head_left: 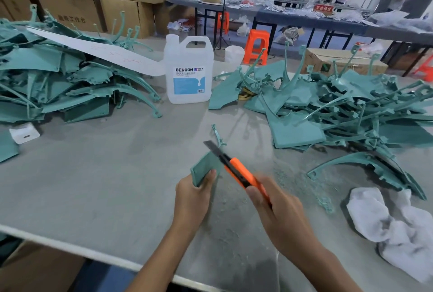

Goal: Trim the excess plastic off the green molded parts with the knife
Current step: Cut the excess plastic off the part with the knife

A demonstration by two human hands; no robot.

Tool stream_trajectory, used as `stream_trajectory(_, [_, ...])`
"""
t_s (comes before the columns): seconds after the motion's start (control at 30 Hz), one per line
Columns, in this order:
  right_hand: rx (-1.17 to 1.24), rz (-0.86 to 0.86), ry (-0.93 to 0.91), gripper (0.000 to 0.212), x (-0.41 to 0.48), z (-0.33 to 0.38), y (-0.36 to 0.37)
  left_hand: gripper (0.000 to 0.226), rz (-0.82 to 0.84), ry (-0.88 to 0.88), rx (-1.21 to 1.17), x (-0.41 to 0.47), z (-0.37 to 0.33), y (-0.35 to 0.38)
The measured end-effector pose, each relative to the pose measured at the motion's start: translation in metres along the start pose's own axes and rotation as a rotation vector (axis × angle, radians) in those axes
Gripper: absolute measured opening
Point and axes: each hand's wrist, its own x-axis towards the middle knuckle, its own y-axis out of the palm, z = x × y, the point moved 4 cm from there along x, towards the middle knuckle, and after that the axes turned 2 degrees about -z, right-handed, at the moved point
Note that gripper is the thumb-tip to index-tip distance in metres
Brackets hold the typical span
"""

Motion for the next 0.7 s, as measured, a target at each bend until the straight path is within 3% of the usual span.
stream_trajectory(0.07, [-0.026,0.05,-0.041,0.036,-0.003,0.004,0.005,0.033,0.005,0.025,0.015,0.0,-0.002,0.0])
stream_trajectory(0.17, [-0.03,-0.022,0.041,0.03,0.004,-0.008,-0.004,0.018,-0.013,0.029,-0.001,0.0,-0.004,0.0])
stream_trajectory(0.33, [0.005,0.062,-0.031,0.038,-0.006,-0.007,0.007,0.025,0.003,0.029,0.038,-0.001,-0.003,0.0])
stream_trajectory(0.5, [0.052,-0.207,0.208,0.033,-0.002,-0.056,-0.002,0.006,0.036,0.109,-0.041,-0.005,-0.014,-0.002])
stream_trajectory(0.6, [0.057,-0.279,0.252,0.018,-0.024,-0.08,-0.002,0.028,0.067,0.166,-0.023,-0.009,-0.025,-0.001])
stream_trajectory(0.7, [0.075,-0.405,0.375,0.018,-0.041,-0.104,-0.004,0.019,0.025,0.423,0.116,-0.016,-0.045,0.0])
